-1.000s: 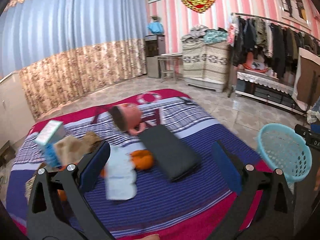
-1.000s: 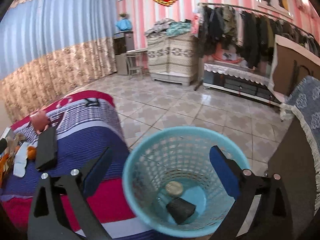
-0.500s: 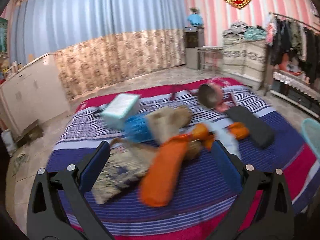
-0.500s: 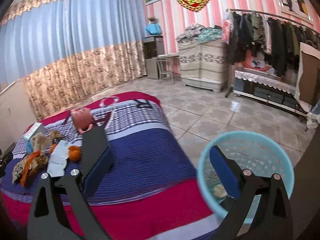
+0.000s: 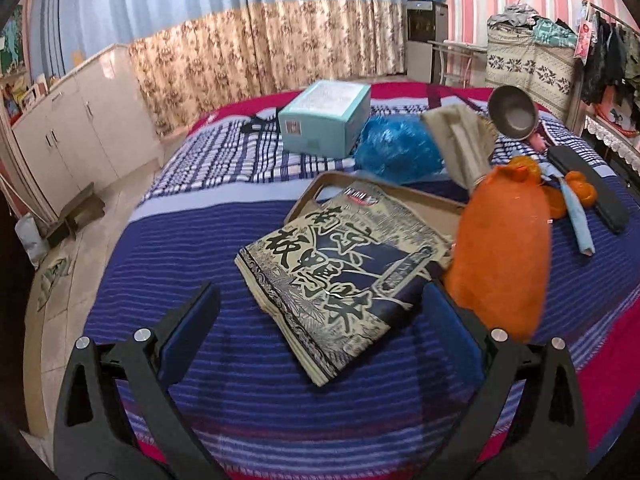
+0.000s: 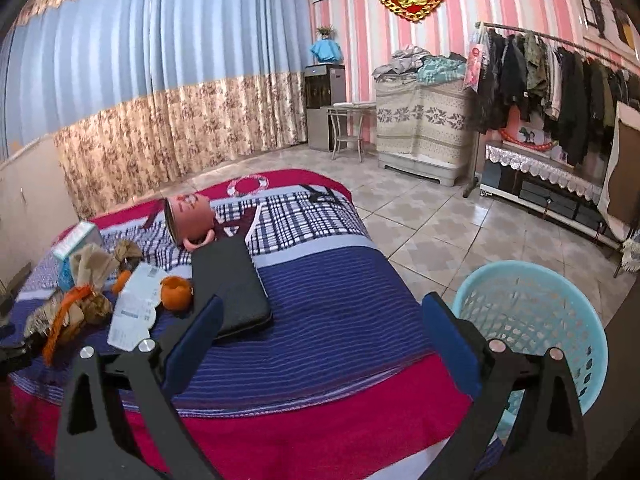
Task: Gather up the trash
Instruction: 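Move the left gripper to the patterned snack bag and grasp it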
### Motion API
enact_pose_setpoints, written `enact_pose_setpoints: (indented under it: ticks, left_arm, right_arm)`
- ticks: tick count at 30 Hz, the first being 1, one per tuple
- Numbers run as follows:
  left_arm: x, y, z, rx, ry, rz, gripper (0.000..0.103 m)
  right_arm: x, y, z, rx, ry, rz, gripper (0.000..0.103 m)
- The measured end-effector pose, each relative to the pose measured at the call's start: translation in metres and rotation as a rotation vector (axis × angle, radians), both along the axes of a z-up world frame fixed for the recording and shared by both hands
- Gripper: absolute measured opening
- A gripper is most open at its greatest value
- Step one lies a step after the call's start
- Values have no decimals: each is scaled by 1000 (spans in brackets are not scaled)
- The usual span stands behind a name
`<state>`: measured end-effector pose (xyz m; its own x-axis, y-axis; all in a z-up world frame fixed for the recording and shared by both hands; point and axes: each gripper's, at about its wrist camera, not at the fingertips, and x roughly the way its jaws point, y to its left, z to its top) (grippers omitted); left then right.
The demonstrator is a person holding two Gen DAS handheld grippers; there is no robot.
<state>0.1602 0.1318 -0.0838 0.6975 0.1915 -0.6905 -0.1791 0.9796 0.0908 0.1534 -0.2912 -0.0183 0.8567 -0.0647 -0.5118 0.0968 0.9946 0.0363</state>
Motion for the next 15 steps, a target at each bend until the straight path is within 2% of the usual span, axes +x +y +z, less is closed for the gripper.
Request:
enact_pose_setpoints:
  ticks: [3, 5, 6, 8, 15]
  left_arm:
    - [10, 2, -7, -28, 33, -25, 96]
    - [14, -3, -11, -34, 57, -47, 79]
    - [13, -4, -11, -28, 57, -50, 79]
    - [11, -6, -10, -24, 43, -58, 68]
    - [0, -4, 2, -4, -1, -59, 53]
  right_arm:
    - [2, 7, -5, -22, 18, 19, 97]
    - [6, 9, -10, -4, 37, 26, 97]
    - [8, 9, -12, 8, 50, 29, 97]
    - [10, 11, -15, 17, 67, 36, 97]
    - [13, 28, -20, -21, 84, 72, 97]
